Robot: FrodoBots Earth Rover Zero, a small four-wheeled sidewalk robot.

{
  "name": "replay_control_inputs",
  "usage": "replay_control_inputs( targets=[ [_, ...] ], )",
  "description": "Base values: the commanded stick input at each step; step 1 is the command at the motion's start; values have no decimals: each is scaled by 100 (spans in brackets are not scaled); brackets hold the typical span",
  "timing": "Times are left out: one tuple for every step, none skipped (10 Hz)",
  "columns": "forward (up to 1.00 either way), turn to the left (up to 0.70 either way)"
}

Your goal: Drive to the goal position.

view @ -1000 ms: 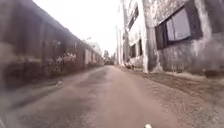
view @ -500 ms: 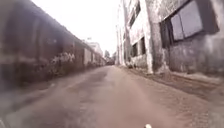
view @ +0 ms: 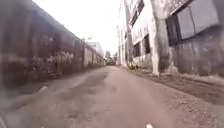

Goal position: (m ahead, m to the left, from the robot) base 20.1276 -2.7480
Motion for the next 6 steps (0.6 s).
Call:
replay_control_inputs(
  targets=[
    [100,0],
    [100,0],
    [100,0],
    [100,0],
    [100,0],
    [100,0]
  ],
)
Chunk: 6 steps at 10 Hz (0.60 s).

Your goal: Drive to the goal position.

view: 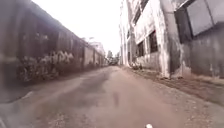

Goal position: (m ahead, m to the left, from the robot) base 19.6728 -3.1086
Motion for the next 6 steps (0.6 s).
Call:
replay_control_inputs(
  targets=[
    [100,0],
    [100,0],
    [100,0],
    [100,0],
    [100,0],
    [100,0]
  ],
)
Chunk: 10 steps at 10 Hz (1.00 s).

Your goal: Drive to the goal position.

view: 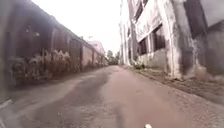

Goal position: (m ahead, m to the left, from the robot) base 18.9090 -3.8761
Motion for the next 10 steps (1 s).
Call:
replay_control_inputs(
  targets=[
    [100,0],
    [100,0],
    [100,0],
    [100,0],
    [100,0],
    [100,0],
    [100,0],
    [100,0],
    [100,0],
    [100,0]
  ],
)
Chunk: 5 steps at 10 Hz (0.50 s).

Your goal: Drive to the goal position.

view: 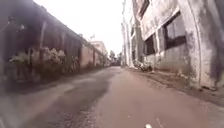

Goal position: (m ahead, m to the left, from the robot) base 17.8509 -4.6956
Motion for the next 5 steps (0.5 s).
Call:
replay_control_inputs(
  targets=[
    [100,0],
    [100,0],
    [100,0],
    [100,0],
    [100,0]
  ],
)
